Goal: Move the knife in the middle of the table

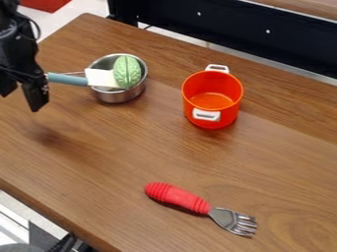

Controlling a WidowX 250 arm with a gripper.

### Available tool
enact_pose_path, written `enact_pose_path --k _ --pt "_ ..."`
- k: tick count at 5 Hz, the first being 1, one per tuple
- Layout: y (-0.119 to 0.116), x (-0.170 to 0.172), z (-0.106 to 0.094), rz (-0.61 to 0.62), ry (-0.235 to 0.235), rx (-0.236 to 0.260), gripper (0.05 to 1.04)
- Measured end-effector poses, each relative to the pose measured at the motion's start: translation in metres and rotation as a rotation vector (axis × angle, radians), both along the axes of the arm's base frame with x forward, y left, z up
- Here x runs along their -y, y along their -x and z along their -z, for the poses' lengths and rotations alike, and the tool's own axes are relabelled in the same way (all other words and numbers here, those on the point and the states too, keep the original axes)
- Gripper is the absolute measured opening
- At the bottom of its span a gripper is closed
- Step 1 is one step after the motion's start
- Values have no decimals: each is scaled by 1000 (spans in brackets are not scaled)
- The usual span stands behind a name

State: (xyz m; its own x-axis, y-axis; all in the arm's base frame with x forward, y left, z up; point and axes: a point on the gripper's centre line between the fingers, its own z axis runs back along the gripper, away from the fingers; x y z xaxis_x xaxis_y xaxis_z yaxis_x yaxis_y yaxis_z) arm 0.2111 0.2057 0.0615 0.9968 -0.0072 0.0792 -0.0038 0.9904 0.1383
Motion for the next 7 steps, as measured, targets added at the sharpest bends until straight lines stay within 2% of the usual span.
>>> enact_pose_path --k 1,2,4,5,7 --pt "-12 -8 0 165 21 -101 997" --pt "-25 -4 -9 256 53 -142 997" --pt "-37 7 -12 377 47 -156 997" --pt "-43 12 -8 396 24 -143 997" --pt "-62 15 7 392 32 -141 997"
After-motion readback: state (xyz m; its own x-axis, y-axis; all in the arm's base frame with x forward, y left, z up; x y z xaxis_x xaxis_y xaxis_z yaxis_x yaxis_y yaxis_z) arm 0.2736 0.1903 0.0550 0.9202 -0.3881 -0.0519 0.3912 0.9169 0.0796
